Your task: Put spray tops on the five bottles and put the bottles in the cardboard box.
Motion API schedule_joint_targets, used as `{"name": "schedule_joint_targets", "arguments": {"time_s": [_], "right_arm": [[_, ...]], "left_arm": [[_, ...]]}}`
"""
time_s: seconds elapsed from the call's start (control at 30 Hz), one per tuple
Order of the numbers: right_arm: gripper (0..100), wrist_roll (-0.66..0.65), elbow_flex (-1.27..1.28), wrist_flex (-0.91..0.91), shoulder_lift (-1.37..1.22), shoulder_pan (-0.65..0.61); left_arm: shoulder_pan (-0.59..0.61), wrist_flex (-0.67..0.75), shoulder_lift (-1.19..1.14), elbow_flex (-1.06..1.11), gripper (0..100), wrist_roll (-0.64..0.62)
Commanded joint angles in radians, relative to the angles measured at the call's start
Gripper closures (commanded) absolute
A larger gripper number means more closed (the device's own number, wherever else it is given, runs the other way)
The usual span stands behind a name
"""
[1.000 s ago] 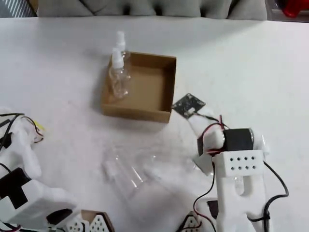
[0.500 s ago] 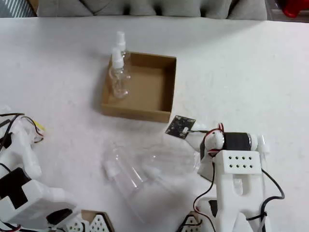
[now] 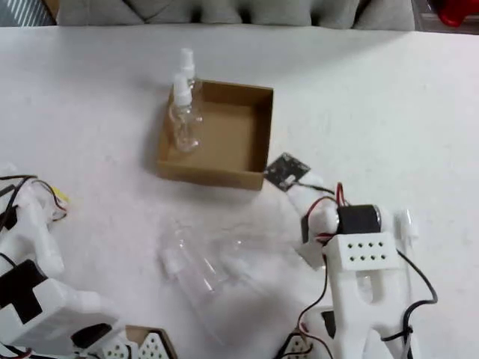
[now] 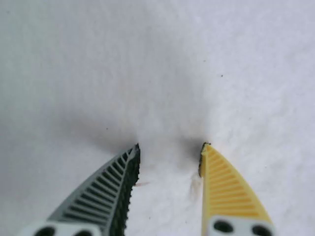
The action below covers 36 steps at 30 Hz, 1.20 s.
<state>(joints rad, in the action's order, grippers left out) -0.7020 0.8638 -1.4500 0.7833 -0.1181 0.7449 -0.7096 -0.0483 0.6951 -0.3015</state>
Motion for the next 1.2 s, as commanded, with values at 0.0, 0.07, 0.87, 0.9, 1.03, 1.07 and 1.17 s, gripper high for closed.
{"name": "schedule_joint_targets", "arguments": {"time_s": [0.0,0.07,0.87,0.9,1.03,1.07,1.17], "right_arm": [[98.5,0.037,-0.097,-0.036,0.016,0.105],[96.8,0.037,-0.135,-0.050,0.016,0.208],[94.7,-0.204,-0.114,-0.042,0.007,0.591],[94.7,-0.209,-0.107,-0.042,0.007,0.585],[94.7,-0.209,-0.063,-0.031,0.008,0.572],[94.7,-0.209,-0.051,-0.018,0.012,0.572],[94.7,-0.209,-0.017,0.045,0.007,0.572]], "left_arm": [[-0.027,0.008,0.047,0.002,80,0.012],[-0.033,-0.026,0.050,-0.006,80,0.012],[-0.799,-0.755,0.662,0.048,80,0.230],[-0.846,-0.752,0.662,0.063,79,0.232],[-0.960,-0.733,0.661,0.123,69,0.227],[-0.970,-0.733,0.662,0.126,66,0.224],[-0.978,-0.736,0.662,0.124,63,0.178]]}}
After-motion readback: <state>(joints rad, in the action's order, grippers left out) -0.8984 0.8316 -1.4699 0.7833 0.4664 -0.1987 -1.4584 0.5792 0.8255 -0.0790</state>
